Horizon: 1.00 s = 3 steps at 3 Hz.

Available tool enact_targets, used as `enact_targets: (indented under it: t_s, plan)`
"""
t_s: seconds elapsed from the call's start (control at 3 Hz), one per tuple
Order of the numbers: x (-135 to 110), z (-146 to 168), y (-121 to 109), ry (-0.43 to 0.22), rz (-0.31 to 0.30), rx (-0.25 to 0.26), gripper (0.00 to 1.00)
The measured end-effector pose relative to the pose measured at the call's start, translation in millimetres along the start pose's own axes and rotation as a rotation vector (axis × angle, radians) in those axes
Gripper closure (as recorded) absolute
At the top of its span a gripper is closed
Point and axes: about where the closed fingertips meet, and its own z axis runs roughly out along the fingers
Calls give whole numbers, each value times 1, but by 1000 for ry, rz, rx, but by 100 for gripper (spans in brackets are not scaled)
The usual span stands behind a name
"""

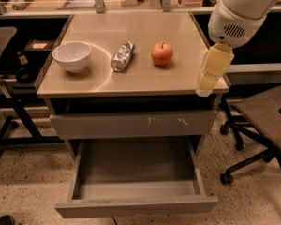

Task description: Place redbull can into middle drawer

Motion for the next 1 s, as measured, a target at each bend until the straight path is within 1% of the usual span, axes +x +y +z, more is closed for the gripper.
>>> enact_targets:
  t_s: [0.33, 0.67, 1.0]
  plan:
    - [0, 0, 0, 0, 0, 0, 0]
    - [-12, 8, -5, -38, 58, 16, 0]
    - [-36, 20, -21, -86, 124, 46, 0]
